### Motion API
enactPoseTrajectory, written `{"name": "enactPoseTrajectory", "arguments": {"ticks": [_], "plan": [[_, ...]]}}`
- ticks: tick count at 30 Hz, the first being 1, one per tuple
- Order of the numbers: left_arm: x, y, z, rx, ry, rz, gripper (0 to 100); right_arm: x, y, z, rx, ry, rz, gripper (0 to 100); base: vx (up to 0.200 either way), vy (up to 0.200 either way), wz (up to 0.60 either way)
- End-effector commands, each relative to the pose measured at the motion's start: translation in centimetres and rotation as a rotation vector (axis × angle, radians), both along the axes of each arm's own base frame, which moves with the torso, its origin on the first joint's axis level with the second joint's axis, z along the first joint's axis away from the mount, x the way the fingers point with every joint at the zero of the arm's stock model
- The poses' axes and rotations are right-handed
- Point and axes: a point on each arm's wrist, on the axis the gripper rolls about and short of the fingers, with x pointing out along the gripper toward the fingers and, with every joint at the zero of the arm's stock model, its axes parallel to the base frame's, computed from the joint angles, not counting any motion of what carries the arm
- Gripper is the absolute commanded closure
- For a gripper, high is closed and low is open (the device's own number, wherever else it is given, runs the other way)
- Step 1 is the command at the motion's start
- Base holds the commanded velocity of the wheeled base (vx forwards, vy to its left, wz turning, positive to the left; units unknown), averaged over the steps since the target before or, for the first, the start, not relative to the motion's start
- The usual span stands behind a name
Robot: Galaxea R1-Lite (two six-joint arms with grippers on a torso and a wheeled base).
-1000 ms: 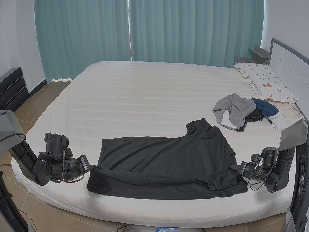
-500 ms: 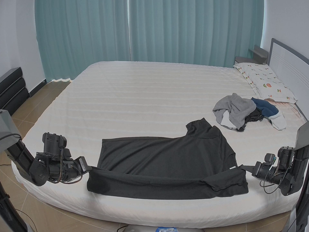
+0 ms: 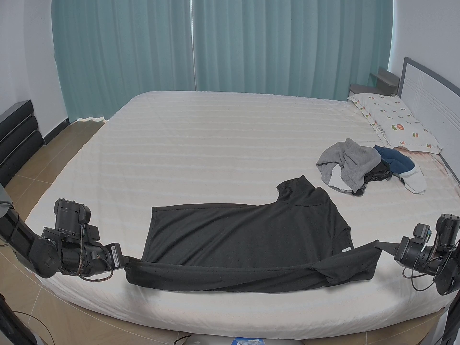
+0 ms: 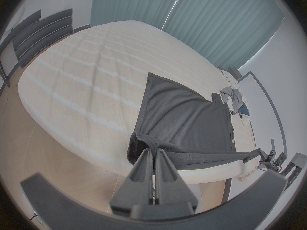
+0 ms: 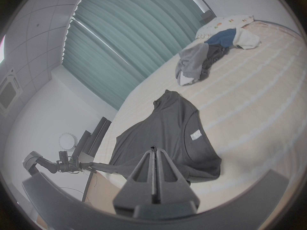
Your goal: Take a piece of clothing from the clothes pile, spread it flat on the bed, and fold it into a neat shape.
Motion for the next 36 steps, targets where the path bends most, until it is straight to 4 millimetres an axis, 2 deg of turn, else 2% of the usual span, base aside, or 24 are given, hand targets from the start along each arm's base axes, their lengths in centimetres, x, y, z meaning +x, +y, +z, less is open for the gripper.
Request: {"name": "enactPoseTrajectory", "arguments": {"ticks": [1,10,17,24,30,36], "plan": [[-0.4,0.1,0.4,0.005,-0.012,-0.003,100,-1.5,0.1,1.1,-0.007,0.016,-0.006,100,0.000,0.000,0.00],[-1.8,0.2,0.6,0.056,0.058,-0.061,100,-2.7,0.4,0.6,-0.082,0.086,0.050,100,0.000,0.000,0.00],[-2.8,0.2,0.7,0.087,0.106,-0.105,100,-4.0,0.8,1.5,-0.091,0.093,0.059,100,0.000,0.000,0.00],[-3.3,0.3,0.3,0.115,0.164,-0.148,100,-5.1,1.0,1.3,-0.110,0.153,0.081,100,0.000,0.000,0.00],[-2.7,0.1,0.1,0.110,0.172,-0.147,100,-4.4,0.8,0.6,-0.106,0.188,0.088,100,0.000,0.000,0.00],[-0.9,0.0,0.1,0.073,0.170,-0.082,100,-1.6,0.3,0.2,-0.112,0.186,0.087,100,0.000,0.000,0.00]]}}
